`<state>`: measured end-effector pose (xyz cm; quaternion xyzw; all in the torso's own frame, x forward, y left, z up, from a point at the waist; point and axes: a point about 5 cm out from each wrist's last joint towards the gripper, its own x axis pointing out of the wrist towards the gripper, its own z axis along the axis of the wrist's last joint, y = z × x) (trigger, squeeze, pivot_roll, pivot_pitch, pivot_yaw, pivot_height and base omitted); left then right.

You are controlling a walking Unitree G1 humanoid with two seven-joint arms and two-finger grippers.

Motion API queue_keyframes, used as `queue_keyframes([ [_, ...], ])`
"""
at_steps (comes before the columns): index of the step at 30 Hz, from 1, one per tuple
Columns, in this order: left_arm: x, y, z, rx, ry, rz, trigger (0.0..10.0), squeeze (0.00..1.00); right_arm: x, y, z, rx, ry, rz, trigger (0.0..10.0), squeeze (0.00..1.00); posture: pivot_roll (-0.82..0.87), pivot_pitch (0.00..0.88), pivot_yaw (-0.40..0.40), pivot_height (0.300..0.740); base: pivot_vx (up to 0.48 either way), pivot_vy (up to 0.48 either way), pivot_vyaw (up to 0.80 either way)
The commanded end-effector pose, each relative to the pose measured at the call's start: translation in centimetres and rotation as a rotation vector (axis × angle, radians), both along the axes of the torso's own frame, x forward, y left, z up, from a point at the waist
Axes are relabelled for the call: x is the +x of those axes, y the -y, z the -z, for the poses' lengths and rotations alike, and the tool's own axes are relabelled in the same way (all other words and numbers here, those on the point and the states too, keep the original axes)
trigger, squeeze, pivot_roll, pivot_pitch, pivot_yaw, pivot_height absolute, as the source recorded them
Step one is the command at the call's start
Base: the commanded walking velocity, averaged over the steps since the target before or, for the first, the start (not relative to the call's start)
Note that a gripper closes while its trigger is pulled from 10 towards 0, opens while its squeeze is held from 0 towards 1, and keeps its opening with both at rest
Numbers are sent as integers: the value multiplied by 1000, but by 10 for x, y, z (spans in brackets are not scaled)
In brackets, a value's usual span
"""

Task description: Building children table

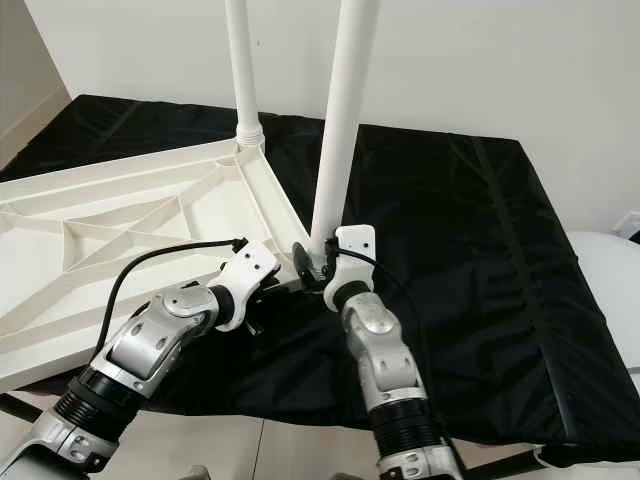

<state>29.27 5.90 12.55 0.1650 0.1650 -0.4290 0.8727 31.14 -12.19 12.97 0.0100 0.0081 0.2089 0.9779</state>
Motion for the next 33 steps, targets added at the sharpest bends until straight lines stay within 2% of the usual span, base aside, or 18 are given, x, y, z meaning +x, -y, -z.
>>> queue_keyframes([
  [1,-7,8,0,-19,-18,82,10000,0,1,8,-2,9,17,-76,10000,1000,-3,0,-19,740,0,0,0],
  [5,-6,8,0,-19,-17,85,10000,0,1,25,-5,-19,37,-224,10000,1000,-8,0,-14,740,0,0,0],
  [9,-5,9,-1,-20,-14,89,10000,0,8,42,-7,-35,30,-272,10000,1000,-10,0,-12,740,0,0,0],
  [11,-5,9,-1,-20,-14,89,10000,0,9,43,-8,-42,30,-279,10000,1000,-11,0,-11,740,0,0,0],
  [13,-4,8,-2,-19,-12,88,10000,0,13,47,-10,-47,33,-351,10000,1000,-7,0,-6,740,0,0,0],
  [19,-3,7,-3,-18,-10,83,10000,0,21,55,-13,-19,16,-454,10000,1000,-3,0,3,740,0,0,0],
  [25,-2,5,-5,-17,-7,80,10000,0,35,60,-22,-67,22,-510,10000,1000,-1,0,10,740,0,0,0],
  [30,-1,5,-5,-16,-5,80,10000,0,38,59,-26,-74,25,-546,10000,1000,-1,0,12,740,0,0,0],
  [31,-1,5,-5,-16,-5,80,10000,0,39,57,-27,-86,29,-571,10000,0,0,0,14,740,0,0,0],
  [33,-1,5,-6,-16,-5,80,10000,0,40,56,-28,-94,31,-590,10000,0,0,0,14,740,0,0,0],
])
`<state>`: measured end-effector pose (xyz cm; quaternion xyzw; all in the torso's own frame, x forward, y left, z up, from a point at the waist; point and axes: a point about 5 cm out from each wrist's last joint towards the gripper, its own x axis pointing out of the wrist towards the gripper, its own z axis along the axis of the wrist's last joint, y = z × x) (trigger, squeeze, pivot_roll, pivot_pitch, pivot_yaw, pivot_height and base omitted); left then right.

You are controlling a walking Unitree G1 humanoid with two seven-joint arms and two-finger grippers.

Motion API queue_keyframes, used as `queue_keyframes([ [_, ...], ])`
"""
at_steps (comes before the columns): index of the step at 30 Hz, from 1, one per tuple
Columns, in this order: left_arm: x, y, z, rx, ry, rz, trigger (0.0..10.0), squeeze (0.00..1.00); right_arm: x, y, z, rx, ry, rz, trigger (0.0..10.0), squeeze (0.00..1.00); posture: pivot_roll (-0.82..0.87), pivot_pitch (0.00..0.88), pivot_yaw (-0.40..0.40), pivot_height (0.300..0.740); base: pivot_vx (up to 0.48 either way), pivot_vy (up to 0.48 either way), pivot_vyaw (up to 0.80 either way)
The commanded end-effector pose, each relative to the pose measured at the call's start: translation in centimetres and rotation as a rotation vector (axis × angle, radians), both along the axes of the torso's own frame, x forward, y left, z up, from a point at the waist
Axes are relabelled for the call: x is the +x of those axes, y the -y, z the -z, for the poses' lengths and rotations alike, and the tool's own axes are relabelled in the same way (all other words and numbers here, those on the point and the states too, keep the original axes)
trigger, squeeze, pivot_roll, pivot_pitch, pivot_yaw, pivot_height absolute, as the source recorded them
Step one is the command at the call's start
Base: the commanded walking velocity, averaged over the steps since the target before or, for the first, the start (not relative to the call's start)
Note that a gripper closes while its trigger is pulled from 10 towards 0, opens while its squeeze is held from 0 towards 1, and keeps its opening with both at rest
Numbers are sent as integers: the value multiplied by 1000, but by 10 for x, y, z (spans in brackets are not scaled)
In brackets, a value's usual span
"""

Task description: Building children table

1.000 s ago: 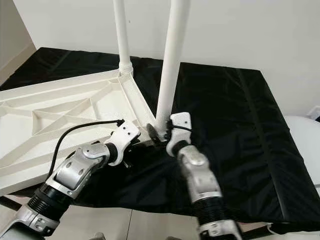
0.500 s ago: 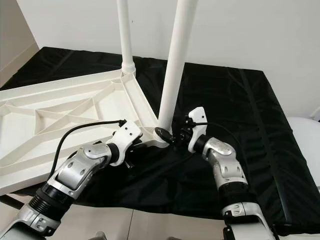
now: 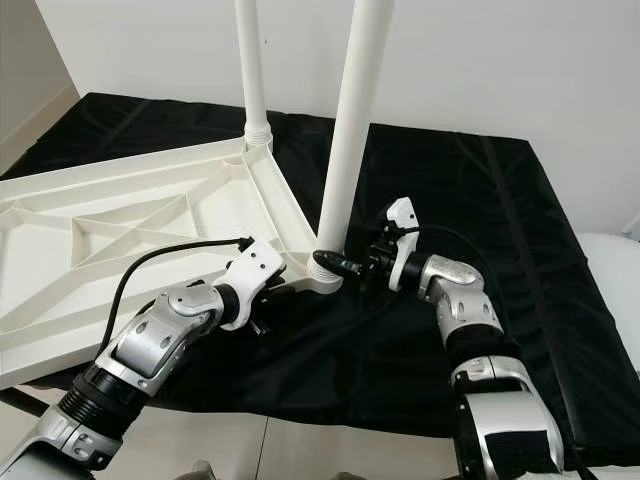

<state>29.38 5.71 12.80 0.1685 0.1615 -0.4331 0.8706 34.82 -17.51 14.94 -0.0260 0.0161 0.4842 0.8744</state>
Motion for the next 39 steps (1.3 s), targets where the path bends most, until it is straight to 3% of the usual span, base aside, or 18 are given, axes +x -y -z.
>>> queue_keyframes([
  [1,-2,3,-3,-19,-12,69,10000,0,3,0,-9,-16,35,-29,10000,0,2,1,14,740,0,0,0],
  [6,-1,3,-4,-20,-10,67,10000,0,2,-14,-16,-9,76,-127,10000,0,2,1,13,740,0,0,0],
  [13,-1,3,-4,-21,-11,65,10000,0,2,-20,-17,-13,77,-192,10000,0,3,2,12,740,0,0,0],
  [14,-1,3,-4,-21,-11,65,10000,0,2,-20,-15,-15,67,-199,0,0,4,3,11,740,0,0,0],
  [30,-4,5,-2,-22,-14,71,10000,0,-4,-14,-5,-29,35,-227,0,0,2,0,4,740,0,0,0],
  [39,-6,7,0,-24,-19,71,10000,0,-10,-24,2,60,86,-53,0,0,-2,0,-6,740,0,0,0],
])
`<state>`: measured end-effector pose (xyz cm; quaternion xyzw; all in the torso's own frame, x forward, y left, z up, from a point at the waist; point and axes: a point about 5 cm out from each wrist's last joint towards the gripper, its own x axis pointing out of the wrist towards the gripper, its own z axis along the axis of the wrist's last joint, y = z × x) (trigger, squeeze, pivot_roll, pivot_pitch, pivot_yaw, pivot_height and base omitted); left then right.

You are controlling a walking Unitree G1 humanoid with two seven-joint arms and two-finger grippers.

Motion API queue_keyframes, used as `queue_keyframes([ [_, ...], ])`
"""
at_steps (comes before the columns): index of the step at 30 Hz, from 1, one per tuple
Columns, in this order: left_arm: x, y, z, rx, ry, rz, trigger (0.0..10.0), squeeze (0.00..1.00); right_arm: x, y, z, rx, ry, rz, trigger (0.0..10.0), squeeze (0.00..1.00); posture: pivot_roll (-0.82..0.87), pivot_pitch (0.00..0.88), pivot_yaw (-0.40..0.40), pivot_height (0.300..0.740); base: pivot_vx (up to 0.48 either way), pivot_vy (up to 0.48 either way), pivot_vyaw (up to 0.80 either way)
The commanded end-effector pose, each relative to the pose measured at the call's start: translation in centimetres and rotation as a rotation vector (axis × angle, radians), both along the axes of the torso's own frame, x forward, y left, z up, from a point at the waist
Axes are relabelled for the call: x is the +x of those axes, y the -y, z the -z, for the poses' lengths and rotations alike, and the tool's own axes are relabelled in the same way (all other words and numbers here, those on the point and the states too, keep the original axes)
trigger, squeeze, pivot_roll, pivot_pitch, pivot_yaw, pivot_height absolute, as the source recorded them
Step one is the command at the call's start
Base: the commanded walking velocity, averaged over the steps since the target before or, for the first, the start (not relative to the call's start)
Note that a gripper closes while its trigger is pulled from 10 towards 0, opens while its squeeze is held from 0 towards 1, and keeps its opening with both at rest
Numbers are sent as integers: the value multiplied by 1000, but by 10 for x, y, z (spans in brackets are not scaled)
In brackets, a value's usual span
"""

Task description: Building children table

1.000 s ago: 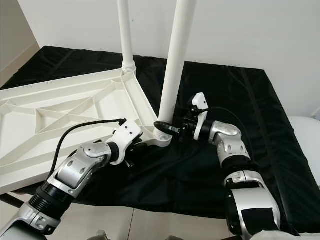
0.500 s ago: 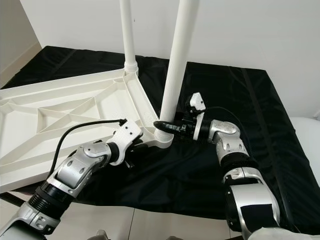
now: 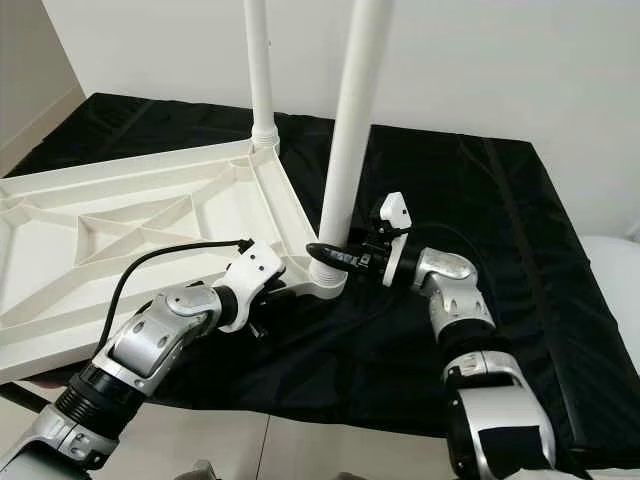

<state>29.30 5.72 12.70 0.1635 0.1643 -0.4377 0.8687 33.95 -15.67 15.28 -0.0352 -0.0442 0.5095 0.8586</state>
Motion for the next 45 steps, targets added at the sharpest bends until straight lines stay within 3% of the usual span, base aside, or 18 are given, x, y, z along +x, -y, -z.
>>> queue_keyframes([
  [1,-5,7,-1,-18,-8,64,10000,0,-2,-5,5,21,-27,12,0,0,-1,0,-7,740,0,0,0],
  [4,-5,7,-1,-18,-8,64,10000,0,-2,-5,5,22,-27,12,0,0,-1,0,-7,740,0,0,0],
  [7,-6,8,0,-21,-9,66,10000,0,-5,-11,8,24,-2,121,0,0,-3,0,-14,740,0,0,0],
  [16,-7,8,1,-20,-11,64,10000,0,-12,-20,7,77,-29,219,0,0,1,0,-20,740,0,0,0],
  [18,-8,7,2,-21,-15,58,10000,0,-14,-31,11,140,-97,393,0,0,4,3,-26,740,0,0,0],
  [19,-8,7,2,-21,-15,58,10000,0,-14,-31,11,140,-97,393,0,0,4,3,-26,740,0,0,0],
  [21,-9,6,3,-20,-19,55,10000,0,-18,-37,12,175,-124,523,0,0,3,7,-25,740,0,0,0],
  [32,-11,5,3,-22,-28,55,10000,0,-34,-64,20,172,-136,804,0,0,4,22,-19,740,0,0,0],
  [38,-11,6,3,-22,-31,54,10000,0,-40,-74,25,179,-192,919,0,0,6,26,-18,740,0,0,0],
  [45,-11,5,3,-22,-31,53,10000,0,-41,-75,24,157,-185,955,0,0,4,29,-17,740,0,0,0],
])
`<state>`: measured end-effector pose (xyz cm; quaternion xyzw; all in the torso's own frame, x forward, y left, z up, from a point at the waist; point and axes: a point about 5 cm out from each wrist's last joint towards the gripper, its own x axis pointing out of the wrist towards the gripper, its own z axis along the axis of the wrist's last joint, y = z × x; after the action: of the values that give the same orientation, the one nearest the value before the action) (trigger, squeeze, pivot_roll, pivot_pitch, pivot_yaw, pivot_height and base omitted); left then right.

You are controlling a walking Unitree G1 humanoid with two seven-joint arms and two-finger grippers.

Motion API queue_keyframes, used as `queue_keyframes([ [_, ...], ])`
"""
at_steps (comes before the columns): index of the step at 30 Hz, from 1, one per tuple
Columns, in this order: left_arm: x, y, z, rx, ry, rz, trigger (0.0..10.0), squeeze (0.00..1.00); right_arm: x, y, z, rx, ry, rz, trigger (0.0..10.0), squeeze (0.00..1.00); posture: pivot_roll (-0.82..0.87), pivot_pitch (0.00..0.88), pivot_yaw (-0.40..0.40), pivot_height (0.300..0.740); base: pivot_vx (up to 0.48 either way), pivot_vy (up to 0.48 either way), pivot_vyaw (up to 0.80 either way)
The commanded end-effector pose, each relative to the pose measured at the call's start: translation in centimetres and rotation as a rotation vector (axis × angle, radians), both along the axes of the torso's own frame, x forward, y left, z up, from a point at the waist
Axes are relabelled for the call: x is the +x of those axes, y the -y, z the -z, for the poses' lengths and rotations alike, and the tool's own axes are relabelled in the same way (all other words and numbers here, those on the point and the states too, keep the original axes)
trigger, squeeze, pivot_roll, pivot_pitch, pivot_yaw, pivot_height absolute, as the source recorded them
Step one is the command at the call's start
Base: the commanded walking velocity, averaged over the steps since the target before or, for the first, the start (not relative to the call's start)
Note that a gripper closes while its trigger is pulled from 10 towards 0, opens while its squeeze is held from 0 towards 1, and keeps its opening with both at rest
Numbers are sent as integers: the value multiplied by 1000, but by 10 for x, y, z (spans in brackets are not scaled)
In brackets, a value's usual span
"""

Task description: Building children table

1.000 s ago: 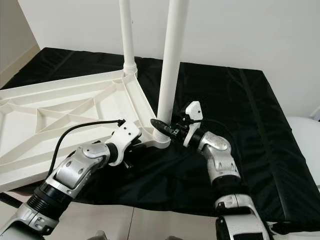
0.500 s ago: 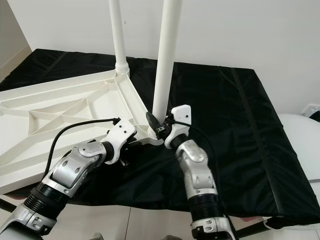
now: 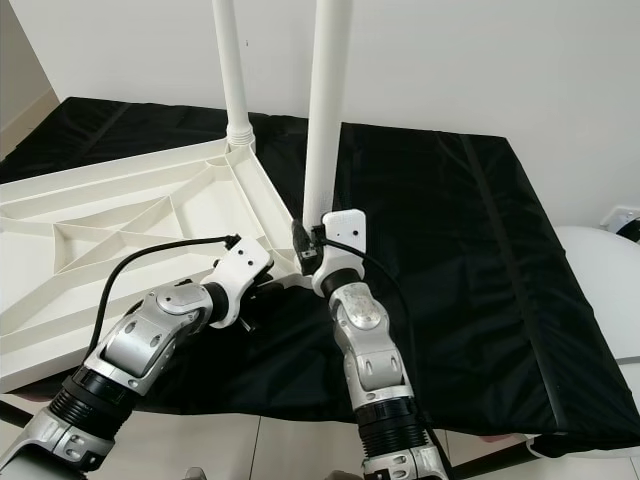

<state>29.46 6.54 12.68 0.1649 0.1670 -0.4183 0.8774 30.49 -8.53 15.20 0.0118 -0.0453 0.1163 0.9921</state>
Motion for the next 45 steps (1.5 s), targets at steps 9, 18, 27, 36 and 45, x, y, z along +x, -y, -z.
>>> queue_keyframes([
  [9,-13,14,3,-34,-37,92,10000,0,-7,-2,22,101,-143,108,10000,1000,2,30,-22,740,0,0,0],
  [18,-11,12,3,-33,-36,85,10000,0,-11,13,23,105,-112,12,10000,1000,-2,28,-20,740,0,0,0],
  [27,-8,10,3,-26,-33,72,10000,0,-24,32,27,82,-68,-127,10000,0,-16,26,-10,740,0,0,0],
  [36,-2,7,6,3,-35,51,10000,0,-46,59,20,106,-11,-278,10000,0,-37,15,8,740,0,0,0],
  [45,4,6,7,18,-24,65,10000,0,-81,93,35,139,-163,-518,10000,0,-62,9,27,740,0,0,0],
])
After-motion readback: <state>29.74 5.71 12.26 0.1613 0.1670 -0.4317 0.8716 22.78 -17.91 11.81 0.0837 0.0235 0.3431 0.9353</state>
